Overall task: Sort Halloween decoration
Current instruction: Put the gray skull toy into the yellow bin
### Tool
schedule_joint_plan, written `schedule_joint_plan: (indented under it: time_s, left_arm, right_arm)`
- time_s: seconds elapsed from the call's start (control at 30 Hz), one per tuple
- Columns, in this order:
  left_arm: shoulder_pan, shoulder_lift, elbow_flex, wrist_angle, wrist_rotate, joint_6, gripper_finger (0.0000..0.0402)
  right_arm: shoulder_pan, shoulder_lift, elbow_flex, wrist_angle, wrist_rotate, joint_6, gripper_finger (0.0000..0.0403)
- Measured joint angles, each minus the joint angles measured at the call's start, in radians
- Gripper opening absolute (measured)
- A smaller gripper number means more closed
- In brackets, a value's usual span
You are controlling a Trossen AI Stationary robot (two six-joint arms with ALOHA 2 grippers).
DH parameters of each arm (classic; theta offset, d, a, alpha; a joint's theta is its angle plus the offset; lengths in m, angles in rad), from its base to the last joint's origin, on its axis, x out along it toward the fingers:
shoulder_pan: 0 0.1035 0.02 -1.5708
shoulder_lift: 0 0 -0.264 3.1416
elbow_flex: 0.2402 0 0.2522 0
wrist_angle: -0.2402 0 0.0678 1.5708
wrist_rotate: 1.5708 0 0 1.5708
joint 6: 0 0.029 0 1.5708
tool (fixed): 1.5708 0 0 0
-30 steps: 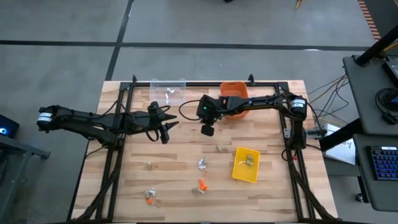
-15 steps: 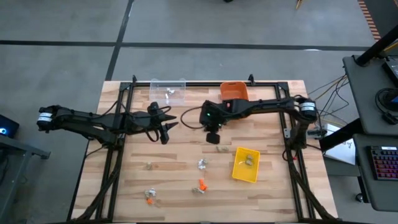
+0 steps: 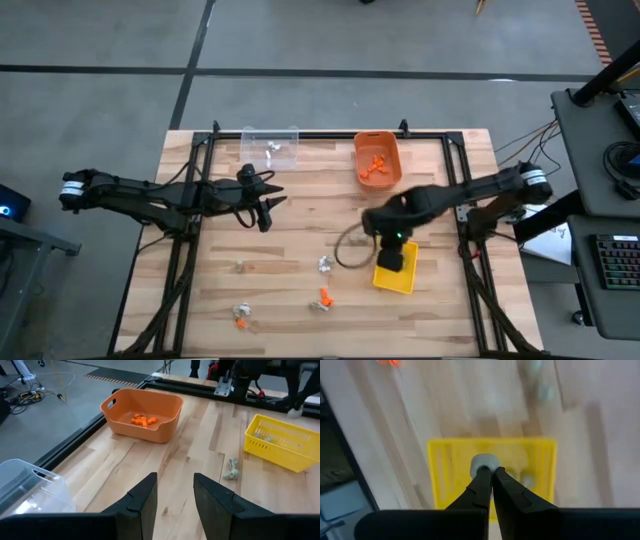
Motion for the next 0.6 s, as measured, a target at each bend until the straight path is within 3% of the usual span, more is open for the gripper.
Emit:
schedule_joint_plan:
  time_s: [0.13, 0.37, 0.6]
  left_arm:
    - [0.0, 0.0, 0.0, 0.011, 0.0, -0.003, 0.011]
    - [0.0, 0.0, 0.0, 0.011, 0.0, -0.022, 0.011]
    - [0.0, 0.0, 0.0, 0.011, 0.001, -0.036, 0.011]
  right_arm:
    - [0.056, -0.012, -0.086, 0.0, 0.005, 0.108, 0.0008]
    - [0.068, -0.008, -0.198, 0.041, 0.085, 0.157, 0.0011]
    - [0.042, -0.008, -0.244, 0.109, 0.088, 0.143, 0.0065]
